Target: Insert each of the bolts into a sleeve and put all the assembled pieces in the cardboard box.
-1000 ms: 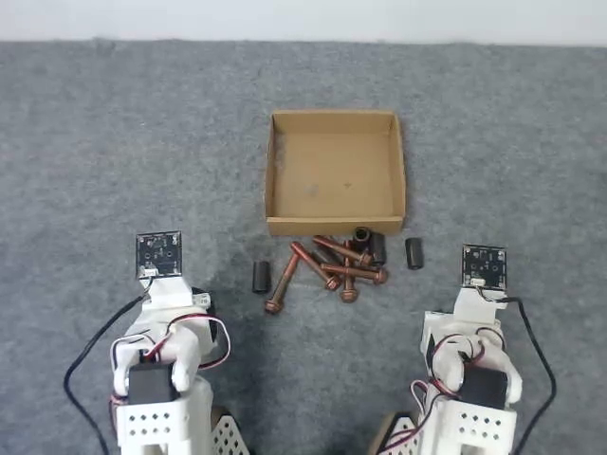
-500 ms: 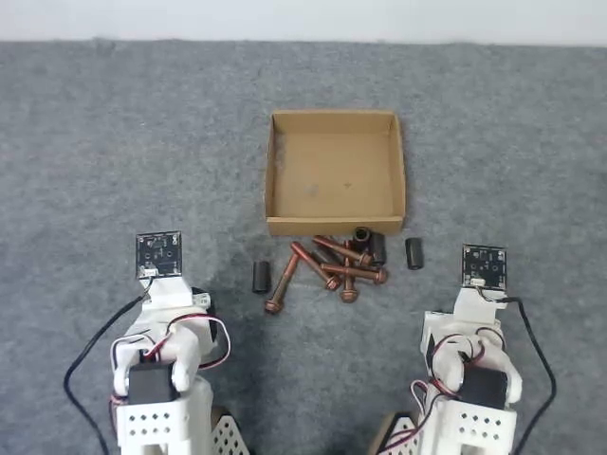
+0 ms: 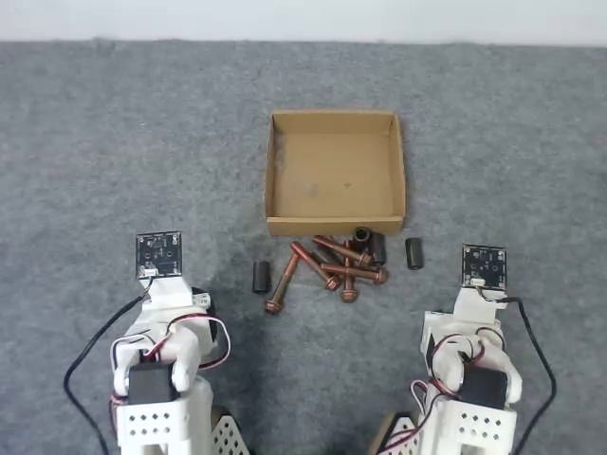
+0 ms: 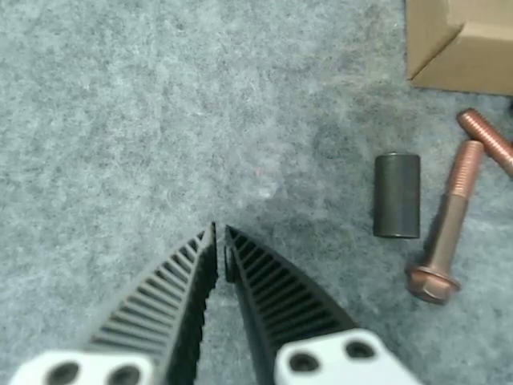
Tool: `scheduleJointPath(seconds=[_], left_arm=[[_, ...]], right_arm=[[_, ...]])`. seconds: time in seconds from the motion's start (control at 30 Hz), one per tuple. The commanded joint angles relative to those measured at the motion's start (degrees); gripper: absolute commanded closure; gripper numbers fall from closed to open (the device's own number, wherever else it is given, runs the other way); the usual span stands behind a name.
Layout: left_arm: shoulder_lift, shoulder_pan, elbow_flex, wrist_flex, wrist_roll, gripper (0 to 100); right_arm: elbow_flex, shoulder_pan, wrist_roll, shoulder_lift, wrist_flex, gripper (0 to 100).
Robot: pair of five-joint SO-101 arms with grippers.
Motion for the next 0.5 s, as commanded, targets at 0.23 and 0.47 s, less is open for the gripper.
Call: scheduleJointPath(seconds=[0.23, 0.47], left_arm=[[-1.3, 0.0, -0.6, 0.4, -0.3, 99], [-1.4, 0.1, -0.9, -4.3, -0.3, 99]], right_arm=[[1.1, -4.2, -0.2, -0.7, -0.3, 98.9], [1.1, -10.4, -0.3, -0.7, -1.1, 98.9]])
